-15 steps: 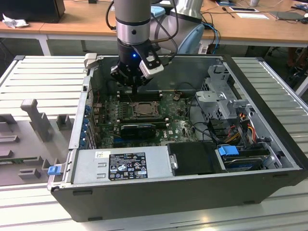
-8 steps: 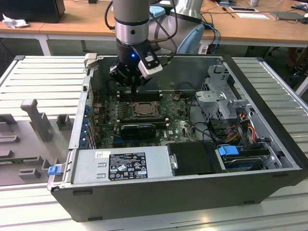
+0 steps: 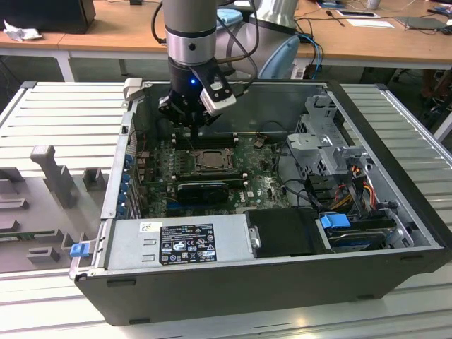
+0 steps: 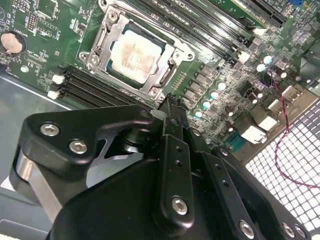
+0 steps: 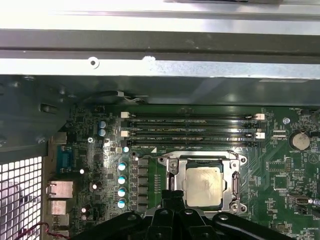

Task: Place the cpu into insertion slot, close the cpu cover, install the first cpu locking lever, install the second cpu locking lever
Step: 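Install the first cpu locking lever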

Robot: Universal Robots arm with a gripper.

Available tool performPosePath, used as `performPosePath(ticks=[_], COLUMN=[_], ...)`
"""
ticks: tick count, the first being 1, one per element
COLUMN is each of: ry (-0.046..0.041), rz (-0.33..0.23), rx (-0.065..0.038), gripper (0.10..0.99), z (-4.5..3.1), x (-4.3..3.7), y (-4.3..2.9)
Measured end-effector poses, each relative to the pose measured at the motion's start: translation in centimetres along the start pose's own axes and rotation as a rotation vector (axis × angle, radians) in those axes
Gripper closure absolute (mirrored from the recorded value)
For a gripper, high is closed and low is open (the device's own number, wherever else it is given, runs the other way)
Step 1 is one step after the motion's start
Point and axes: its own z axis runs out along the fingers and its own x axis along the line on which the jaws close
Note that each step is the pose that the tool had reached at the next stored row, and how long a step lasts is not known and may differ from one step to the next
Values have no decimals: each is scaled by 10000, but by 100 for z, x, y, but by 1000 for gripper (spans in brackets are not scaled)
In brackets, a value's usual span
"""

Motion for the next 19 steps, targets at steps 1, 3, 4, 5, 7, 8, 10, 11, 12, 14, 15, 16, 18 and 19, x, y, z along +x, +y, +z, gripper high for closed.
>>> performPosePath(ticks=[1, 3, 4, 5, 7, 8, 10, 11, 12, 14, 15, 16, 18, 19], ry=[0, 0, 0, 0, 0, 0, 0, 0, 0, 1, 1, 0, 0, 0], rz=[0, 0, 0, 0, -1, 0, 0, 0, 0, -1, -1, -1, 2, 1], rx=[-1, -1, -1, -1, -1, 0, -1, -1, -1, -6, -11, -21, -39, -45], gripper=[980, 980, 980, 980, 980, 980, 980, 980, 980, 980, 980, 980, 980, 980], z=[0, 0, 0, 0, -1, -1, -1, -1, -1, -2, -2, -2, -2, -2], x=[3, 11, 14, 17, 30, 42, 59, 70, 76, 85, 88, 90, 101, 108], y=[0, 0, 0, 0, 0, 0, 1, 1, 1, 0, 0, 0, 1, 1])
